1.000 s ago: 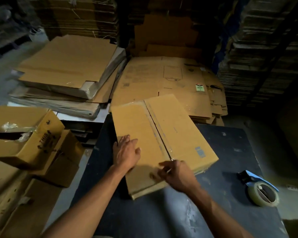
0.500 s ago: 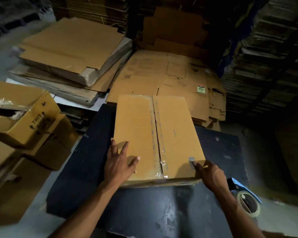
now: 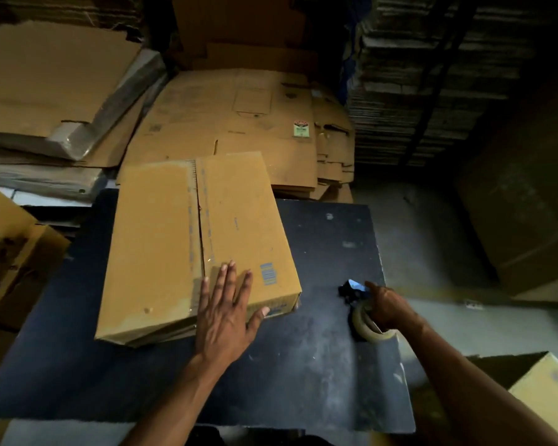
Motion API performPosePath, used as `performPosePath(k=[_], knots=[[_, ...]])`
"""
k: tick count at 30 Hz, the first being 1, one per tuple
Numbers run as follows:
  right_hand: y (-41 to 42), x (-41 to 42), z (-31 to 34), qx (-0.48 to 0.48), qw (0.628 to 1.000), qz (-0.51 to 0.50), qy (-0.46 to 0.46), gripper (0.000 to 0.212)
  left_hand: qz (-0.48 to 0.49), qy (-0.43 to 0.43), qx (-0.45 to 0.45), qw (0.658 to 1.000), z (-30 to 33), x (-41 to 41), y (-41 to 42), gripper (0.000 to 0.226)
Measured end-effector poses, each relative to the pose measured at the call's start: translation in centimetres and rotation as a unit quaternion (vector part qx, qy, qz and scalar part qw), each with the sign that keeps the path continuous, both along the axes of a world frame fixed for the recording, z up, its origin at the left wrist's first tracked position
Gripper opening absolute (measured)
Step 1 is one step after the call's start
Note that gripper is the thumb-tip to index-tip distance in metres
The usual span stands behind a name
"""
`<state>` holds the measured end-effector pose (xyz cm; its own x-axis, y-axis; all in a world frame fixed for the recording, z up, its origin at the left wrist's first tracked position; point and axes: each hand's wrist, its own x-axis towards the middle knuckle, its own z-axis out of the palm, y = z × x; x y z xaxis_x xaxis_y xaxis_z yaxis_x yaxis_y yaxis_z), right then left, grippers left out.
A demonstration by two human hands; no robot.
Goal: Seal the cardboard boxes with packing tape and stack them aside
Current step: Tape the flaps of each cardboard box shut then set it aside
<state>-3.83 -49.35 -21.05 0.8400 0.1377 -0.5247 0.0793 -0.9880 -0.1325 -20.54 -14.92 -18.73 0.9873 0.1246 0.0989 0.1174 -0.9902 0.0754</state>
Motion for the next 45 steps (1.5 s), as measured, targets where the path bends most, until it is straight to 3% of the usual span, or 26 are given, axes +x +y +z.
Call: performPosePath(k=[5,9,13,15,17,21,22,23,26,27,28,32,34,36,37,38,41,42,45], knots=[[-1.2,0.2,-0.7,0.011,0.999,0.029,-0.038,0.027,0.002,0.011,0.003,1.0,0.3,0.0,0.1,0.082],[-1.6,-1.2,-0.5,0.102,0.994,0.015,-0.032,0.023,0.022,0.016,-0.04,0.999,1.3,0.1,-0.4,0.085],[-0.4,-4.1,2.8,0.205,0.976,0.018,-0.067,0.024,0.067,-0.039,-0.198,0.977,5.0,-1.0,-3.9,0.073],[0.8,-5.8,5.8,0.258,0.961,0.022,-0.096,0.023,0.108,0.003,-0.394,0.913,7.1,-1.8,-6.1,0.068],[2.3,-7.3,8.8,0.293,0.948,0.043,-0.116,0.022,0.155,0.033,-0.563,0.811,8.4,-2.0,-7.4,0.061],[6.7,-10.4,13.5,0.316,0.919,0.149,-0.183,0.042,0.238,0.089,-0.743,0.619,12.1,-1.7,-6.8,0.077],[8.1,-11.1,14.3,0.287,0.916,0.188,-0.21,0.049,0.24,0.096,-0.767,0.587,13.3,-2.0,-6.1,0.079],[9.6,-11.7,15.1,0.251,0.912,0.223,-0.237,0.056,0.231,0.095,-0.777,0.578,14.5,-2.5,-5.1,0.078],[14.2,-13.2,16.6,0.198,0.891,0.294,-0.285,0.069,0.199,0.052,-0.764,0.612,16.7,-5.1,-1.8,0.063],[15.7,-13.5,17.0,0.191,0.883,0.314,-0.292,0.073,0.208,0.039,-0.77,0.602,16.9,-6.2,-0.6,0.062],[17.1,-13.7,17.1,0.185,0.875,0.338,-0.294,0.076,0.228,0.03,-0.785,0.575,16.9,-7.2,0.6,0.062],[22.9,-14.9,18.1,0.214,0.871,0.391,-0.206,0.095,0.338,-0.011,-0.865,0.371,15.6,-10.4,4.9,0.056],[25.9,-15.9,18.5,0.214,0.865,0.412,-0.191,0.097,0.39,-0.035,-0.862,0.321,14.8,-11.5,6.2,0.038],[28.7,-16.9,18.5,0.193,0.855,0.439,-0.197,0.099,0.432,-0.052,-0.839,0.327,13.6,-12.3,7.4,0.016],[29.8,-17.3,18.4,0.181,0.848,0.454,-0.203,0.101,0.448,-0.064,-0.825,0.339,13.2,-12.8,8.2,0.018],[30.8,-17.5,18.2,0.17,0.841,0.47,-0.207,0.103,0.462,-0.084,-0.804,0.364,12.8,-13.2,9.3,0.02],[32.7,-17.7,17.9,0.143,0.824,0.515,-0.188,0.091,0.49,-0.162,-0.702,0.491,11.8,-14.7,12.5,0.014],[33.1,-17.5,17.8,0.138,0.818,0.528,-0.181,0.083,0.492,-0.173,-0.684,0.51,11.7,-14.9,13.4,0.016],[33.6,-16.2,18.4,0.103,0.813,0.548,-0.166,0.072,0.509,-0.182,-0.684,0.49,10.6,-15.6,15.5,0.018]])
